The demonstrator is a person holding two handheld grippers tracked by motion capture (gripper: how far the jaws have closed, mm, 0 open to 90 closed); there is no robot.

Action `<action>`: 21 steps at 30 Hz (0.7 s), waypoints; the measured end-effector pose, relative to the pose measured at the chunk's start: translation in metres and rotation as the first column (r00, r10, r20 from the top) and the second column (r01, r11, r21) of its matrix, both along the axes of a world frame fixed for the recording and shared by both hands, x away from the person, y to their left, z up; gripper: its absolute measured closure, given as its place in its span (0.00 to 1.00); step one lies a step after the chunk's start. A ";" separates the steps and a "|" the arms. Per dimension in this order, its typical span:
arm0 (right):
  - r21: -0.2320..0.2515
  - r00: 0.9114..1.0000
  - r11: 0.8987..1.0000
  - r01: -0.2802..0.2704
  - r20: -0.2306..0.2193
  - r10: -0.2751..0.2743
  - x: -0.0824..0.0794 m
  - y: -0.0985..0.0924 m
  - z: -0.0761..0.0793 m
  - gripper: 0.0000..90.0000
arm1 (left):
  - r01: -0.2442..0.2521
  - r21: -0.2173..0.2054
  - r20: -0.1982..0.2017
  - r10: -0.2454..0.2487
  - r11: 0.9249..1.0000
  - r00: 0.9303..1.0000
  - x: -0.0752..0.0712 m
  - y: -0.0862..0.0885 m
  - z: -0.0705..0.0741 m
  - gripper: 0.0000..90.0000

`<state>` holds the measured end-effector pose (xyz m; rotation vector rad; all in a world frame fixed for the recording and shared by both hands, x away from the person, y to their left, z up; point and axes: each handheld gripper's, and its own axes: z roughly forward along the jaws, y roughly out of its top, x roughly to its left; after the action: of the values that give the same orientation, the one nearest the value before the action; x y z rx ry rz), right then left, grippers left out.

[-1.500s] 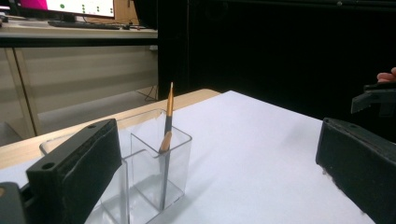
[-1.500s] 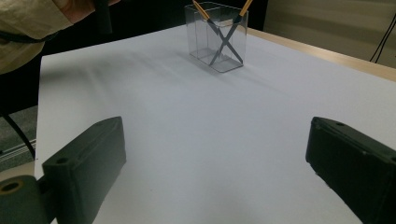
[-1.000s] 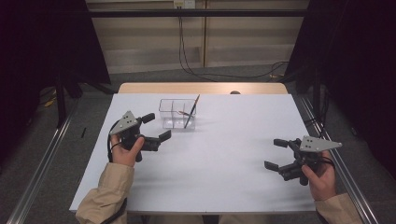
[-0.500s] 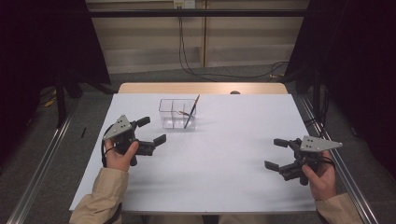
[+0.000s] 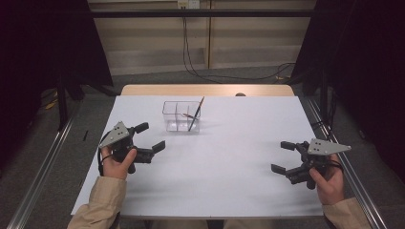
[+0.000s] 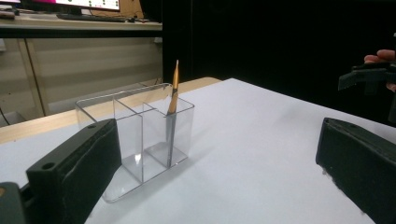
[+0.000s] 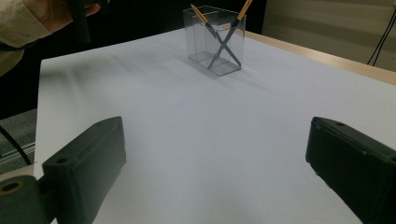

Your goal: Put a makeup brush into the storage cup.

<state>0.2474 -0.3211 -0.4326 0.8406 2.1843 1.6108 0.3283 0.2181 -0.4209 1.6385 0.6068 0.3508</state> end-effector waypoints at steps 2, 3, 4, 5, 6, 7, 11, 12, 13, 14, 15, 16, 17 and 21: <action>-0.001 1.000 1.000 0.001 0.000 -0.001 0.000 0.000 0.000 0.05 | -0.001 0.001 0.001 0.001 1.000 1.000 -0.001 0.001 -0.001 0.00; -0.001 1.000 1.000 0.000 -0.001 0.000 0.000 0.000 0.000 0.05 | -0.001 0.002 0.000 0.001 1.000 1.000 -0.002 0.002 -0.001 0.00; -0.001 1.000 1.000 0.000 -0.002 0.000 0.000 0.000 0.000 0.05 | 0.001 0.002 0.000 -0.001 1.000 1.000 -0.002 0.002 -0.001 0.00; -0.001 1.000 1.000 0.002 -0.002 -0.002 0.000 0.000 0.000 0.05 | -0.003 0.007 -0.001 0.003 1.000 1.000 -0.003 0.003 -0.001 0.00; 0.001 1.000 1.000 0.000 -0.002 0.000 0.000 0.000 0.000 0.05 | -0.005 0.005 -0.001 0.005 1.000 1.000 -0.004 0.003 -0.001 0.00; -0.001 1.000 1.000 0.002 -0.003 -0.002 0.000 0.000 0.000 0.05 | -0.002 0.001 -0.006 0.002 1.000 1.000 -0.004 0.004 -0.001 0.00; 0.000 1.000 1.000 0.005 -0.002 -0.005 0.000 -0.001 0.000 0.05 | -0.004 0.004 0.000 0.004 1.000 1.000 -0.007 0.007 0.000 0.00; 0.001 1.000 1.000 0.004 -0.002 -0.004 0.000 -0.001 0.000 0.05 | -0.008 0.007 0.004 0.008 1.000 1.000 -0.007 0.007 0.000 0.00; 0.001 1.000 1.000 0.003 -0.001 -0.003 0.000 -0.001 -0.001 0.05 | -0.008 0.006 0.001 0.008 1.000 1.000 -0.008 0.008 0.000 0.00; 0.001 1.000 1.000 0.004 -0.003 -0.004 0.000 -0.001 -0.001 0.05 | -0.012 0.002 0.003 0.012 1.000 1.000 -0.008 0.009 0.000 0.00; 0.001 1.000 1.000 0.003 -0.004 -0.003 0.000 -0.001 -0.001 0.05 | -0.012 0.004 0.004 0.012 1.000 1.000 -0.009 0.009 0.000 0.00; -0.002 1.000 1.000 0.004 -0.003 -0.004 0.000 0.000 -0.001 0.05 | -0.014 0.009 0.006 0.014 1.000 1.000 -0.009 0.010 0.000 0.00; -0.001 1.000 1.000 0.003 -0.001 -0.003 0.000 0.000 0.000 0.05 | -0.015 0.011 0.006 0.015 1.000 1.000 -0.009 0.011 0.000 0.00; 0.001 1.000 1.000 0.004 -0.002 -0.004 0.000 0.000 0.000 0.05 | -0.018 0.014 0.003 0.018 1.000 1.000 -0.011 0.014 -0.001 0.00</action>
<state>0.2476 -0.3213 -0.4329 0.8467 2.1816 1.6094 0.3170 0.2321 -0.4215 1.6468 0.6185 0.3721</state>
